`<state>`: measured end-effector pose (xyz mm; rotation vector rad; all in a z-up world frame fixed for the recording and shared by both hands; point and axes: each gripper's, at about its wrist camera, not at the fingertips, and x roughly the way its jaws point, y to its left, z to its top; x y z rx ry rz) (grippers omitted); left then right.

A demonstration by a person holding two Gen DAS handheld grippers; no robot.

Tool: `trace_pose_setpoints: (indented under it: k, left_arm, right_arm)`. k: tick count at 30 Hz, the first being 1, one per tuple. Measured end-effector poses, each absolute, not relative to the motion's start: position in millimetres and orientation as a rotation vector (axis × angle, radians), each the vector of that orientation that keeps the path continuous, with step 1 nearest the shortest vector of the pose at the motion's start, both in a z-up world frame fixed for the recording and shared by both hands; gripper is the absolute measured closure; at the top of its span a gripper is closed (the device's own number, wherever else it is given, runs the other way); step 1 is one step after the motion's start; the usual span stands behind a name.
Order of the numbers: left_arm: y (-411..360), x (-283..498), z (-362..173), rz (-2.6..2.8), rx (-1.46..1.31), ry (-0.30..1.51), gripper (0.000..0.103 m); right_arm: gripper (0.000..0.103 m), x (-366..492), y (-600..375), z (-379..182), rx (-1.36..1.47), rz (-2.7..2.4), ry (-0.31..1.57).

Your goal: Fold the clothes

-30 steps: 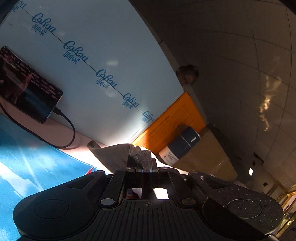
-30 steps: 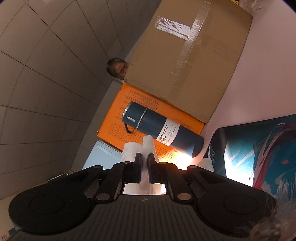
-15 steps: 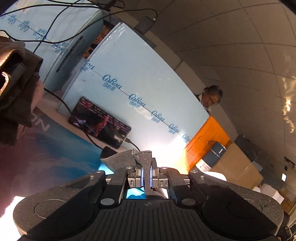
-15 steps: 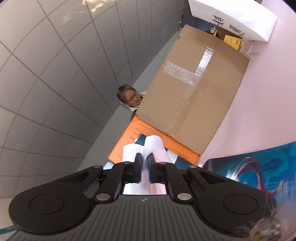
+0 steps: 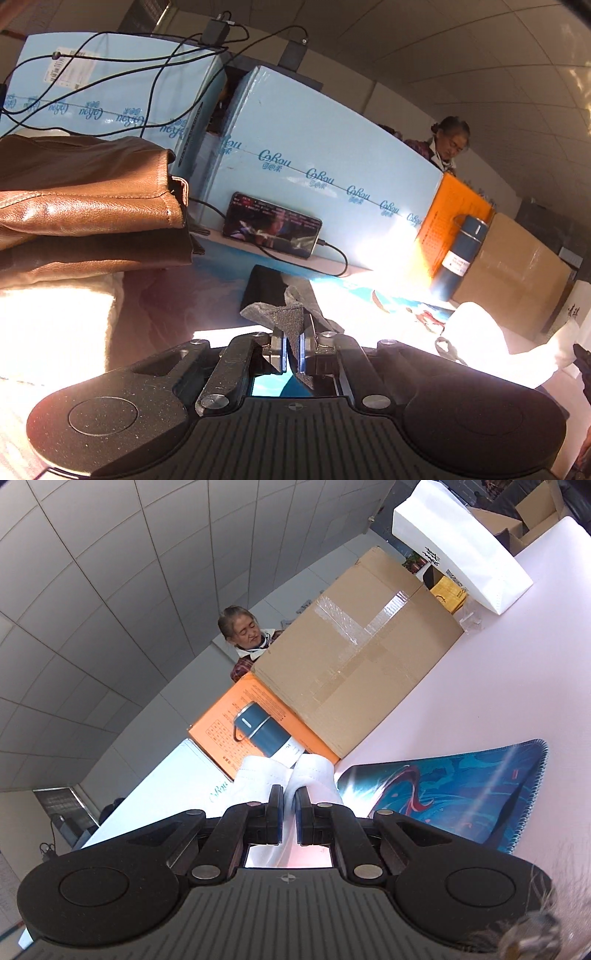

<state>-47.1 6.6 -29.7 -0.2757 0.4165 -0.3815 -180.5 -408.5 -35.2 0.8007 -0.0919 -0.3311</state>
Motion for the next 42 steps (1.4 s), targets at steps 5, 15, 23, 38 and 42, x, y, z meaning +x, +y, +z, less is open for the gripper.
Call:
trace_pose_setpoints:
  k: [5, 15, 23, 38, 42]
  left_arm:
    - [5, -56, -48, -0.345, -0.15, 0.503, 0.09]
    - [-21, -73, -22, -0.337, 0.165, 0.292, 0.031]
    - [-117, -75, -39, -0.664, 0.7, 0.197, 0.031]
    - [-137, -74, -41, -0.831, 0.875, 0.236, 0.031]
    - [-141, -59, -43, -0.848, 0.832, 0.297, 0.075]
  right_arm:
    - [0.097, -193, -401, -49, 0.694, -0.5, 0.062]
    - [0.053, -204, -408, -43, 0.621, -0.625, 0.082]
    - [0.021, -119, -359, -24, 0.508, -0.276, 0.221]
    - [0.017, -30, -336, -19, 0.278, -0.323, 0.437]
    - [0.035, -27, -337, -19, 0.251, -0.323, 0.432]
